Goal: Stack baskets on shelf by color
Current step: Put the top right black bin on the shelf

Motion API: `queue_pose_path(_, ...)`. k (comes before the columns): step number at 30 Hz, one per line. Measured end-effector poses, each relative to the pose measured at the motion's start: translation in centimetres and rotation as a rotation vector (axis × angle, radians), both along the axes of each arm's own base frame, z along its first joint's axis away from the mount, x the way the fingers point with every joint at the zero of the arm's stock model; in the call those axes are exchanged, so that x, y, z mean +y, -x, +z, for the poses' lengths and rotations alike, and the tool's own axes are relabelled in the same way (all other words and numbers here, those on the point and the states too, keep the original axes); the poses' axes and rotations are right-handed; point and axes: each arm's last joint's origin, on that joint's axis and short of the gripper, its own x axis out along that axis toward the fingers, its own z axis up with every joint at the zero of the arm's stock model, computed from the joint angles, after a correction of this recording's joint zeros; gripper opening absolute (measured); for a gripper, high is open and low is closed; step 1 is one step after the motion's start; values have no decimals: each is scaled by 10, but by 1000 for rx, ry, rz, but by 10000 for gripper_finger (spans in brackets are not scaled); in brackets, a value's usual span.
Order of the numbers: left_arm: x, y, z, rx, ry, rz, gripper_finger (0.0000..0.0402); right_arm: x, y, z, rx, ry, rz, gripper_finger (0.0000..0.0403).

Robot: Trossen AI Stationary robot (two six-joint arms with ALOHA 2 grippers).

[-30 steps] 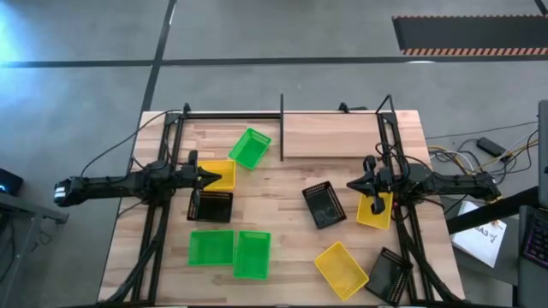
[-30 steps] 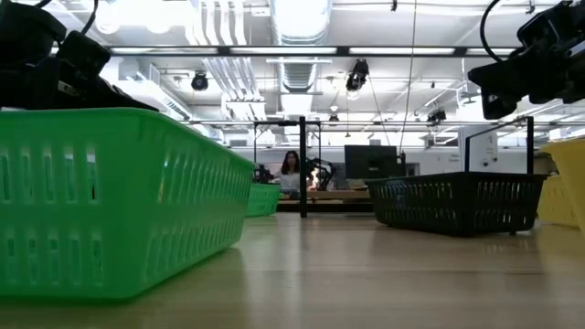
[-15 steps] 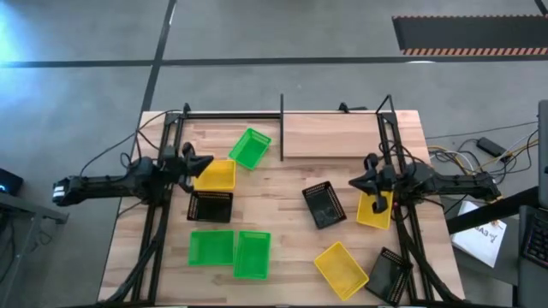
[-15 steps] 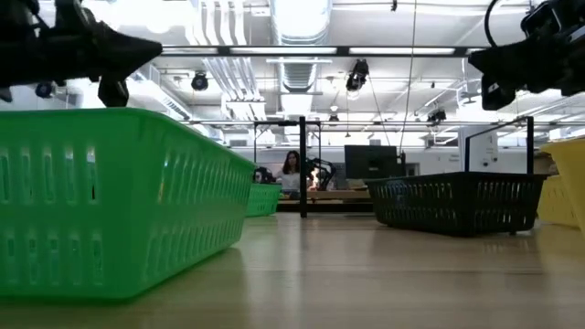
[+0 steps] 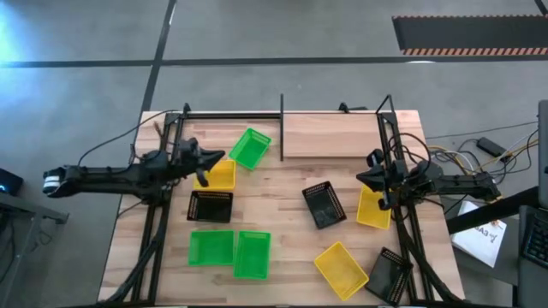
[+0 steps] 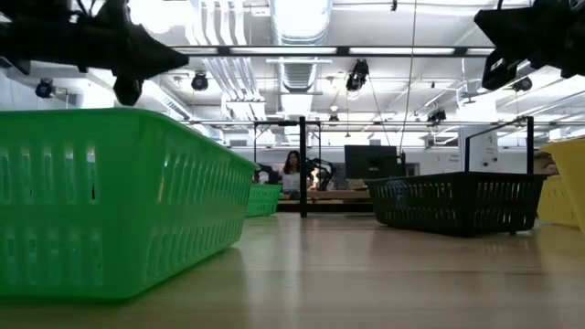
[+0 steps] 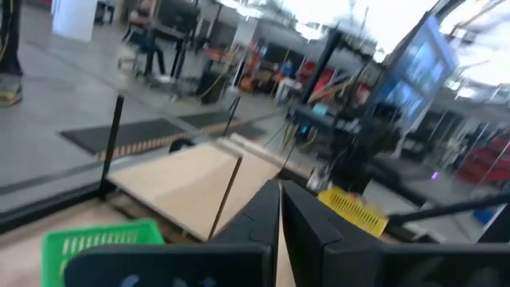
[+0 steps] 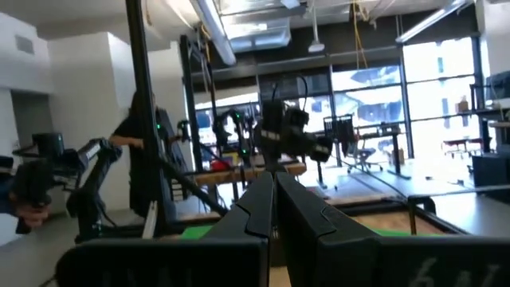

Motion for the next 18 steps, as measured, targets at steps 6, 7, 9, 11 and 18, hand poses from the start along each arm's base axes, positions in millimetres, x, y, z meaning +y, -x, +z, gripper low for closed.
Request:
queue_pose_path(6,1,-5,0,-9,-1,0,0,-3,1,2,-23,-211,-33,9)
queue_pose_path(7,1,-5,0,-8,-1,0,0,-4,1,2,-26,-277,-42,9)
queue_pose_path(9,1,-6,0,-11,-1,0,0,-5,1,2,-33,-400,-43,9)
queue_pose_path(11,1,-6,1,-23,-3,0,0,-6,1,3,-54,-530,-32,9)
queue_pose_path(18,1,-10,-2,-9,-1,0,0,-8,1,19,-36,-618,-106,9)
